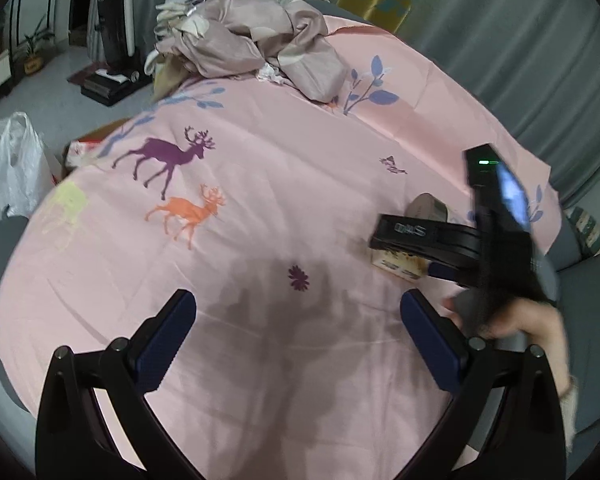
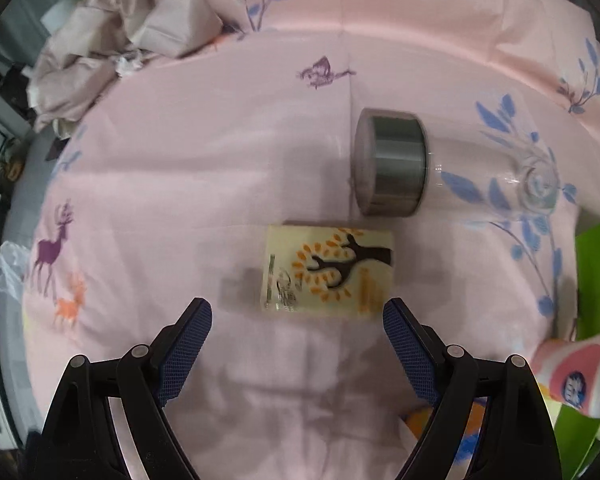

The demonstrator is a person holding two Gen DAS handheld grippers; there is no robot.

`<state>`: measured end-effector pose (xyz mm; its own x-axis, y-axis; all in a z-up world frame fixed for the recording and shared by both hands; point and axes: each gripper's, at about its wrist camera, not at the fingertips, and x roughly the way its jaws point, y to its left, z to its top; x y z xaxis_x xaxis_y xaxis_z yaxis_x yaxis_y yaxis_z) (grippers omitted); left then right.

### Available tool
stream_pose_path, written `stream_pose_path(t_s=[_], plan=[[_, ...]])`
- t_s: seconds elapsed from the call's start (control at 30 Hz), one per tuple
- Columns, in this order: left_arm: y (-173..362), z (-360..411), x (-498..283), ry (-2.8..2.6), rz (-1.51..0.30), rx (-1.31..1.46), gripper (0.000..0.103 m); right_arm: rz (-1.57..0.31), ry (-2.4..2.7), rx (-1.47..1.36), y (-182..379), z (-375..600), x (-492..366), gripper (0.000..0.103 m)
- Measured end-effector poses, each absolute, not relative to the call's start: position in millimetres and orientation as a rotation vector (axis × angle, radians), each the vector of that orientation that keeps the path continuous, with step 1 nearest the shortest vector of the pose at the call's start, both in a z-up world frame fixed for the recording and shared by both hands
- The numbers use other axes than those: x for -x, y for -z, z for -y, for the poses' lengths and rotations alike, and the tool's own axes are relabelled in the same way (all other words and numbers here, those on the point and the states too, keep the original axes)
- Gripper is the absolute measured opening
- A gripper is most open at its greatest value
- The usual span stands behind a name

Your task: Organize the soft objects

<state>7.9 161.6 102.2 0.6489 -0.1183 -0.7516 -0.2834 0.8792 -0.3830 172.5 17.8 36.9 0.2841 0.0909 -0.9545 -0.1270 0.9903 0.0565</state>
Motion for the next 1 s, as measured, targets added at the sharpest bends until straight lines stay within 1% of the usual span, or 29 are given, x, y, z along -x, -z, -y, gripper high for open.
stream_pose_path(t_s=[0.17,0.3,0.4,0.5,0.63,0.83,1.0], plan=[[-103,-160,-7,-0.109,-0.875,0.504,0.102,-1.245,-0.079,0.105,-32,-18,-185,0.088],[-104,-157,-7,-0.100,-0.867,0.488,0.102,-1.290,-0.096,0.052,-21,-10,-189,0.088],[-104,-159,-7,-0.089,-0.871,0.501,0.102,-1.279,-0.088,0.042,-16,-2,-189,0.075],[-103,-162,-8,-0.097,-0.868,0.508,0.102,-1.248,-0.104,0.032,-24,5,-181,0.075],[-102,-164,-8,-0.120,-0.871,0.509,0.102,-1.199,-0.207,-0.003,-53,18,-155,0.075],[-101,-165,-9,-0.121,-0.881,0.521,0.102,-1.065,-0.402,-0.023,-108,38,-76,0.075],[-100,-161,-8,-0.131,-0.890,0.501,0.102,-1.073,-0.485,-0.007,-110,33,-24,0.075]])
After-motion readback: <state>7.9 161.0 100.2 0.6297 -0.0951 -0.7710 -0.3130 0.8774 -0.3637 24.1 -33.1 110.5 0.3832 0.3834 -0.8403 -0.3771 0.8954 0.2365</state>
